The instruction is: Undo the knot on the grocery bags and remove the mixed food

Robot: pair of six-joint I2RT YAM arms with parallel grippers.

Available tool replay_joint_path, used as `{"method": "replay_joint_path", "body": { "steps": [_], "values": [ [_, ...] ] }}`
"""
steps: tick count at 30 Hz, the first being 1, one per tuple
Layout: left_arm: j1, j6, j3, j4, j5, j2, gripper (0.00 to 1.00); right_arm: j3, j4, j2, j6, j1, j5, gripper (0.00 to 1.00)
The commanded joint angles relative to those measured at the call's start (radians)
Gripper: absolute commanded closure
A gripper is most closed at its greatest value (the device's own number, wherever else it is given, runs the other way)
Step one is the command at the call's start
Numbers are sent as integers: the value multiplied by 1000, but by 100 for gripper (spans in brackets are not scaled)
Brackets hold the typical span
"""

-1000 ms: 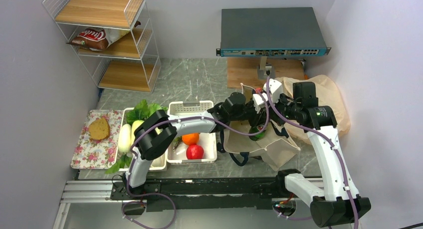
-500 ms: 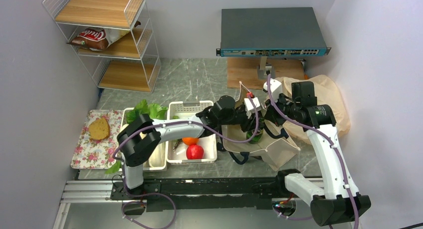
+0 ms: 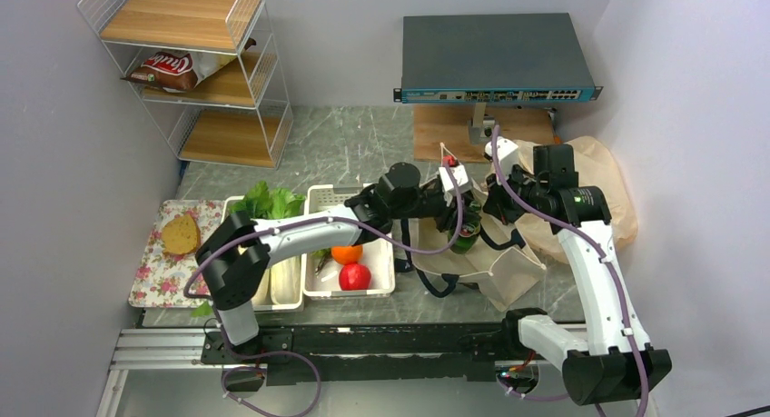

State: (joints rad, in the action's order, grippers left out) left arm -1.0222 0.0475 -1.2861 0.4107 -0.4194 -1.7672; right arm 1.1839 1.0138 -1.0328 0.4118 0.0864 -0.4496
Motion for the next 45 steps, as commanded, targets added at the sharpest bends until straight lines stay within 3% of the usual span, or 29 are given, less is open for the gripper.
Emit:
{"method": "replay_joint_path", "body": {
  "steps": [1,10,21,36,45],
  "values": [
    [3,43,-128,130,-72,163,100,36,-71,-13,-62,-19,23,100],
    [35,112,-206,40,-111,250,100,51,-120,-31,-105,-35,24,100],
    [200,228,-521,-223,-168,251,100,48,-138,-48,-73,-36,-3,100],
    [662,211,-722,-495,-164,320,100,48,-133,-67,-4,-35,5,100],
    [955,149,-820,-542,-75,350,100,55,-135,-98,32,-35,-3,100]
  ]
}}
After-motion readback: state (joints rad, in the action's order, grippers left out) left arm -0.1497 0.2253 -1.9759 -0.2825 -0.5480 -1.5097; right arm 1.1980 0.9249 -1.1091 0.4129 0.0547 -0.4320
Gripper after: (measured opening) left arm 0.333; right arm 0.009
